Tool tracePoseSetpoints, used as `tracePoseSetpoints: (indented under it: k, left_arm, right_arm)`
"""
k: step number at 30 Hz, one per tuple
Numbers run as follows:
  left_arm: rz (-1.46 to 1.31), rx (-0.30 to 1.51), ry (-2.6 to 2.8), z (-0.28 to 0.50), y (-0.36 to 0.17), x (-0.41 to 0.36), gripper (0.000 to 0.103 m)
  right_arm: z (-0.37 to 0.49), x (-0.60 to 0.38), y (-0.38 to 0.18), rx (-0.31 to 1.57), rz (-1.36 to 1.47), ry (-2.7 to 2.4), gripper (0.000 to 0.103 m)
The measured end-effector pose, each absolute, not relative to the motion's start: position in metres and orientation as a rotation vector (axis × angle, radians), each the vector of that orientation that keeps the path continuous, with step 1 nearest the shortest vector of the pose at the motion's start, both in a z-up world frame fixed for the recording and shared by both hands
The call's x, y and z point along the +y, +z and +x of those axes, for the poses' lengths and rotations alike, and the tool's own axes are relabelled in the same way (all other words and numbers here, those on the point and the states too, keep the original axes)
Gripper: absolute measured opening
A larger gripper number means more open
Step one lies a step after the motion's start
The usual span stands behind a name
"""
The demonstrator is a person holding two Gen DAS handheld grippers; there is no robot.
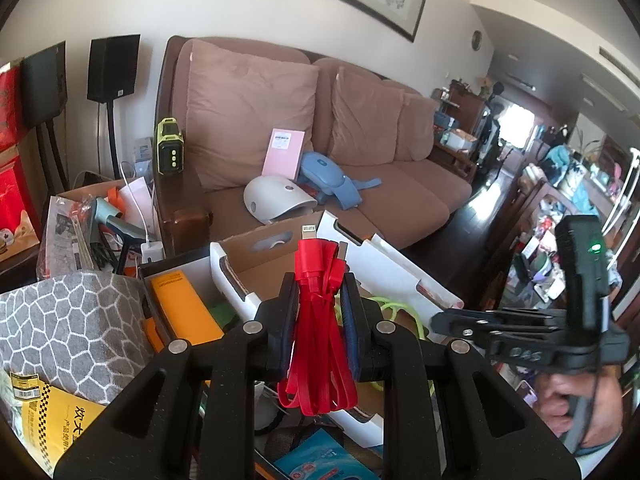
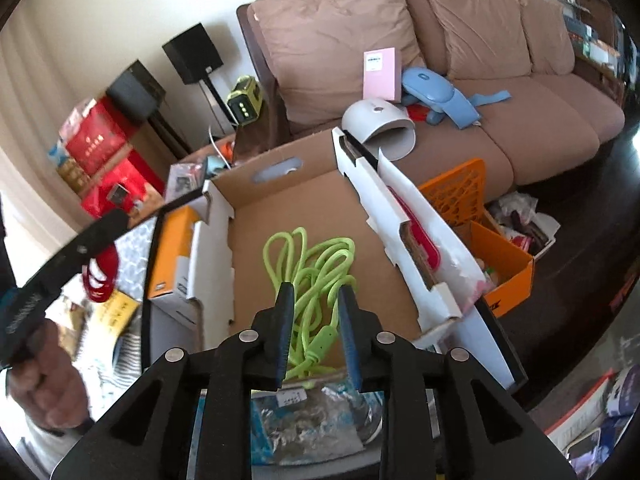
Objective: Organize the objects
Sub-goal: 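Lift the open right tool away from the rope in the box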
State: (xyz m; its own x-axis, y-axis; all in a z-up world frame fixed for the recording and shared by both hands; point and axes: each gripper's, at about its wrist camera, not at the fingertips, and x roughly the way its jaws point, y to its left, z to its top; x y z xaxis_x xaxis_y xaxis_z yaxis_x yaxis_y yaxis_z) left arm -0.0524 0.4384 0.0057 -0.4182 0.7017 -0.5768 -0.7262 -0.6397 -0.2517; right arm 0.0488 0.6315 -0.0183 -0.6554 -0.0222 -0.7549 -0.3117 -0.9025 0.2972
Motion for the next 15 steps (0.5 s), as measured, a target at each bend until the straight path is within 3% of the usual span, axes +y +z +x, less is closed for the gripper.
tracePoseSetpoints:
  k: [6, 15]
  left_arm:
    - [-0.833, 0.041, 2.113, -0.054, 0.007, 0.437, 0.019]
    - [-0.829, 0.048, 2.106, -0.051, 0.006, 0.439, 0.019]
  right_arm:
    - [0.059, 0.624, -0.021, 0.618, -1.372, 2.704, 0.031]
    - [0.052, 0.603, -0.032, 0.537, -1.474, 2.722, 0.03]
